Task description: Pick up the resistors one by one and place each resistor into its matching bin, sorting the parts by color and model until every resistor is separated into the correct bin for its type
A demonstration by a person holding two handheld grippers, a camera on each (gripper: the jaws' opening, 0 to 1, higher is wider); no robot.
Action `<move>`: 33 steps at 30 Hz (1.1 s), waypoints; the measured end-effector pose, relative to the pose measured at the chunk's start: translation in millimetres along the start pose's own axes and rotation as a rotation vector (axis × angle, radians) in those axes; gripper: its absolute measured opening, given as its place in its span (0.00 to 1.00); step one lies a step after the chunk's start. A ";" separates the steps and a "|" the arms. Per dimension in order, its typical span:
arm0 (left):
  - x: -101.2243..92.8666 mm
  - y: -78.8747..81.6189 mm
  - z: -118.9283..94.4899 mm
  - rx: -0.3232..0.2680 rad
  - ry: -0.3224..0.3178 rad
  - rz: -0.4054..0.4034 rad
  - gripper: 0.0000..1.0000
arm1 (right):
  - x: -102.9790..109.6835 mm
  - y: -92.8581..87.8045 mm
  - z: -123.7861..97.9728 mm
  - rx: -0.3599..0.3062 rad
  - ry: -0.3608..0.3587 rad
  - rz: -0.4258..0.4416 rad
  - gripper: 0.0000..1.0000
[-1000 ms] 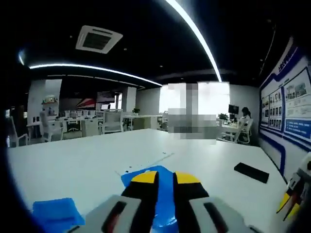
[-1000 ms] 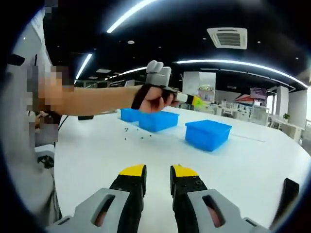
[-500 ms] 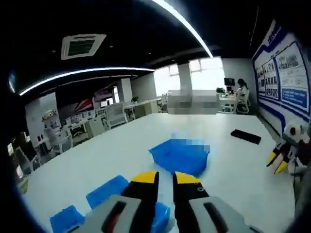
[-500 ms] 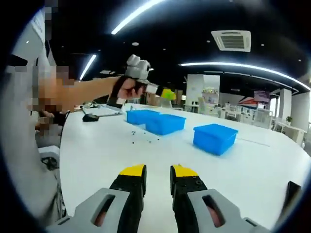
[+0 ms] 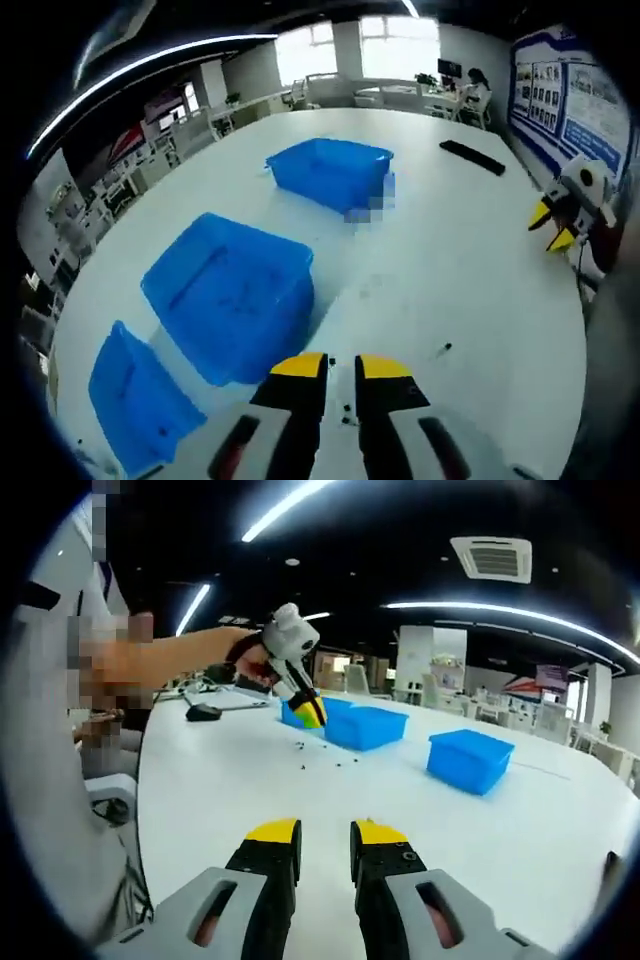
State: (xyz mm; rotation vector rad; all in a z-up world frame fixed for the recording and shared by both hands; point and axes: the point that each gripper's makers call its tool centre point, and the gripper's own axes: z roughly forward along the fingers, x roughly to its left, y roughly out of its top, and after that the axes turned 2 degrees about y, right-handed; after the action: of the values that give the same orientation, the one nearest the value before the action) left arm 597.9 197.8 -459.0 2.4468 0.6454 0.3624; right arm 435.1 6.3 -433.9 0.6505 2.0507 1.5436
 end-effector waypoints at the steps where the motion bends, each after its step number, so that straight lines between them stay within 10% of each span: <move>1: 3.2 -1.8 4.4 0.008 0.003 -0.021 0.14 | -1.2 0.5 -0.9 -0.004 -0.005 0.009 0.22; 22: -2.2 -12.4 18.5 0.055 -0.078 -0.051 0.06 | -9.4 -11.3 2.7 -0.007 0.022 0.052 0.22; 30: -45.9 55.3 0.8 -0.272 -0.237 0.033 0.06 | -4.7 -6.8 0.3 -0.045 0.044 0.082 0.22; 33: -54.4 83.3 4.5 -0.389 -0.201 0.048 0.06 | 1.7 -3.4 2.1 -0.050 0.061 0.072 0.22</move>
State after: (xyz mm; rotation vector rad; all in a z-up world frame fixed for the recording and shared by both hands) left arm 584.0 107.6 -419.0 2.0934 0.3885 0.2304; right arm 434.8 8.1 -437.8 0.6730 2.0466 1.6687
